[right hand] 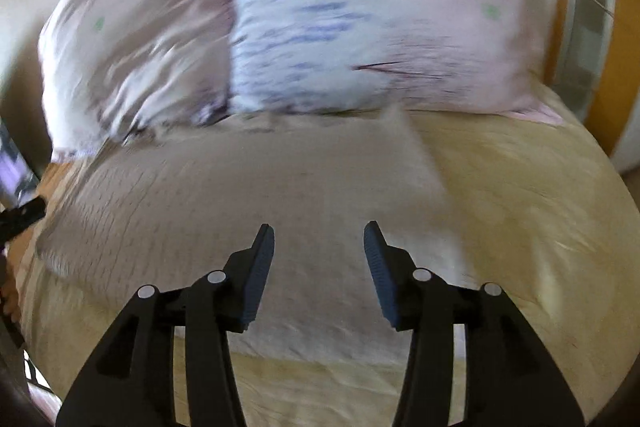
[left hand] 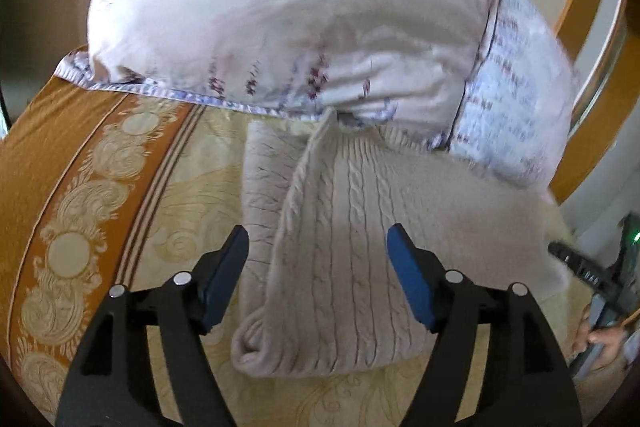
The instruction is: Fold small clothes
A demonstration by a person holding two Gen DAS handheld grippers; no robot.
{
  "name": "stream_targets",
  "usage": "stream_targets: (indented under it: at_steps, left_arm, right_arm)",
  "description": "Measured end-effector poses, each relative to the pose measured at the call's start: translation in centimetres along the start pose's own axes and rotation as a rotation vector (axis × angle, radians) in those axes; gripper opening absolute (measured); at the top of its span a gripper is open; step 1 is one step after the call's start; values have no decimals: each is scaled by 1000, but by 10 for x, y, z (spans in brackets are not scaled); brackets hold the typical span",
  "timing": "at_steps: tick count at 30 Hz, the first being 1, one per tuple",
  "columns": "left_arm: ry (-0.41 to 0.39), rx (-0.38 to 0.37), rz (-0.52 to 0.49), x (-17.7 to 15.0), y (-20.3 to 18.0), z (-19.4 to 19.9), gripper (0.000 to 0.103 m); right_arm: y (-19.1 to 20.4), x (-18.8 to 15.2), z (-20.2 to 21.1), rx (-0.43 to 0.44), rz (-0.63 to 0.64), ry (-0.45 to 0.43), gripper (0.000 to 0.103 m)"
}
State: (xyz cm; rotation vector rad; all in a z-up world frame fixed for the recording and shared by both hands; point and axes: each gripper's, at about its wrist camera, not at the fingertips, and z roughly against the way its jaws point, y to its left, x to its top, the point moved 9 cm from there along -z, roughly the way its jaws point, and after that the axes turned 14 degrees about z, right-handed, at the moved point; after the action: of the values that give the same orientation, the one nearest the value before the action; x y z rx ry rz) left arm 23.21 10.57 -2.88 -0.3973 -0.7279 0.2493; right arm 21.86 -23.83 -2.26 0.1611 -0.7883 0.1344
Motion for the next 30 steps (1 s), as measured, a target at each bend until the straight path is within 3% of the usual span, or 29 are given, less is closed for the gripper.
stream_targets:
  at_steps: [3, 8, 13, 18, 25, 30]
  left_arm:
    - [37, 91, -19, -7, 8, -19, 71]
    - [60, 137, 3, -15, 27, -28, 72]
    - [75, 40, 148, 3, 37, -24, 73]
    - [126, -37, 257, 17, 41, -36, 73]
    - [164, -91, 307, 30, 34, -52, 68]
    - [164, -84, 300, 31, 29, -57, 63]
  right_arm:
    - [10, -12, -23, -23, 42, 100, 49]
    - [15, -12, -17, -57, 84, 107, 50]
    - [39, 19, -14, 40, 45, 43, 51]
    - [64, 29, -33, 45, 77, 64, 56]
    - [67, 27, -45, -17, 110, 66, 59]
    - [67, 28, -45, -19, 109, 56, 60]
